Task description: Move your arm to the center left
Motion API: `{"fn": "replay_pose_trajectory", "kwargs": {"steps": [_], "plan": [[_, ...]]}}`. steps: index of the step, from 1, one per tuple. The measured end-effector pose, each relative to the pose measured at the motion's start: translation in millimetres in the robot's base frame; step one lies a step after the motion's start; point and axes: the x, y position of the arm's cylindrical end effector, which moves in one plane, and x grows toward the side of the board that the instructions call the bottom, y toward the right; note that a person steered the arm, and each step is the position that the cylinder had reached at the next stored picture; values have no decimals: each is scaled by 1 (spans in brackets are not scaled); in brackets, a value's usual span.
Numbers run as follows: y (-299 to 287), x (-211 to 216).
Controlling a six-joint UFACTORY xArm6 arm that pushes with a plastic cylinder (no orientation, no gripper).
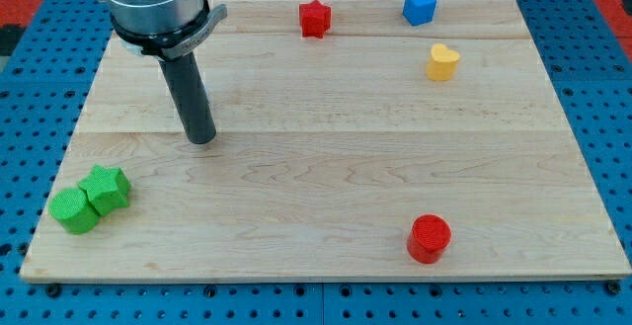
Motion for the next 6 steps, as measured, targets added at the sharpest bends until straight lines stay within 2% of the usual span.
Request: {"fn": "replay_pose_trajectory", "kwargs": {"steps": [4,6], "plan": [[-7,-5],[-44,-5]]}}
